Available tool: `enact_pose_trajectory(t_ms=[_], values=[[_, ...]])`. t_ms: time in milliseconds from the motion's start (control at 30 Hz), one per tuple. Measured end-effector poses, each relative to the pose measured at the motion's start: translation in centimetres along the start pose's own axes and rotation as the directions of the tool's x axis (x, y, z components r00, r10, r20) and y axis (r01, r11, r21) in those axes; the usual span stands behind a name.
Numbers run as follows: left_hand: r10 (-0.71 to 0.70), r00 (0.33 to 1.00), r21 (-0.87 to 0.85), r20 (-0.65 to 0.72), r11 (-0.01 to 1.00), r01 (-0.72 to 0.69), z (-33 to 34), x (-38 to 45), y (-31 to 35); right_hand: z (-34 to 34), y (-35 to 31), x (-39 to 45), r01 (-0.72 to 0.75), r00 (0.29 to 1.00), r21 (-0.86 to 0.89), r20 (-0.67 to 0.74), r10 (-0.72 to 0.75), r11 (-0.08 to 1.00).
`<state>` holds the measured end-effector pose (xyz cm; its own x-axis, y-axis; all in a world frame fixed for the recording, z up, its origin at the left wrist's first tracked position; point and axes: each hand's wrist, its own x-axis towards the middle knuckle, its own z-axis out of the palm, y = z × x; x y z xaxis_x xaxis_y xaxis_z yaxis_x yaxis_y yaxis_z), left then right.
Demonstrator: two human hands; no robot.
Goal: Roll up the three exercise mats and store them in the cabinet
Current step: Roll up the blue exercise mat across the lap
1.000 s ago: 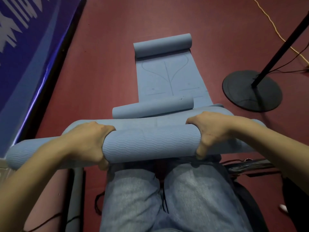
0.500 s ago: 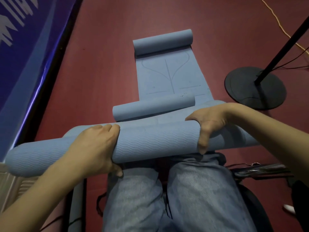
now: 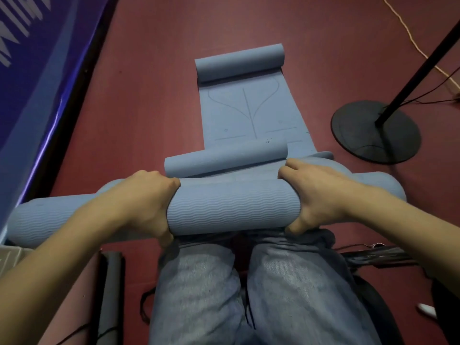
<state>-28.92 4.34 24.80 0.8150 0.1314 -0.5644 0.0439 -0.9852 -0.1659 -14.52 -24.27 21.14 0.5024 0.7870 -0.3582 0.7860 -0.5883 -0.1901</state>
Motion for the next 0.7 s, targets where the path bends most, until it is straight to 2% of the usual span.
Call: enact_pose_trajectory(t_ms=[100, 200, 300, 367, 533, 633, 700], values=[[-0.031, 0.998, -0.059, -0.046, 0.998, 0.028, 1.1, -0.1, 0.2, -0.9, 0.1, 1.2, 0.010, 0.998, 0.000, 0.055, -0.010, 1.000], [-0.064, 0.993, -0.144, -0.103, 0.988, 0.049, 2.0, -0.3, 0.2, -2.0, 0.8, 3.3, 0.018, 0.987, 0.080, 0.159, -0.031, 0.997], [-0.080, 0.974, -0.013, -0.211, 0.997, 0.080, 3.0, -0.6, 0.6, -2.3, 1.4, 4.5, -0.011, 0.967, 0.156, 0.252, -0.028, 0.988], [-0.086, 0.971, 0.047, -0.225, 0.994, 0.099, 3.4, -0.9, 1.0, -2.3, 1.6, 4.7, -0.014, 0.962, 0.187, 0.271, -0.038, 0.982], [-0.073, 0.971, 0.119, -0.227, 0.988, 0.102, 1.8, -1.1, 1.7, -2.2, 1.1, 4.1, -0.025, 0.975, 0.162, 0.221, -0.012, 0.986], [-0.062, 0.985, 0.141, -0.162, 0.986, 0.085, 0.7, -0.5, 1.5, -1.6, 0.7, 3.1, -0.029, 0.994, 0.124, 0.109, 0.015, 0.992], [-0.064, 0.992, 0.078, -0.105, 0.994, 0.072, 0.2, -0.1, 0.8, -1.1, 0.3, 2.2, -0.025, 1.000, 0.061, 0.014, 0.024, 0.998]])
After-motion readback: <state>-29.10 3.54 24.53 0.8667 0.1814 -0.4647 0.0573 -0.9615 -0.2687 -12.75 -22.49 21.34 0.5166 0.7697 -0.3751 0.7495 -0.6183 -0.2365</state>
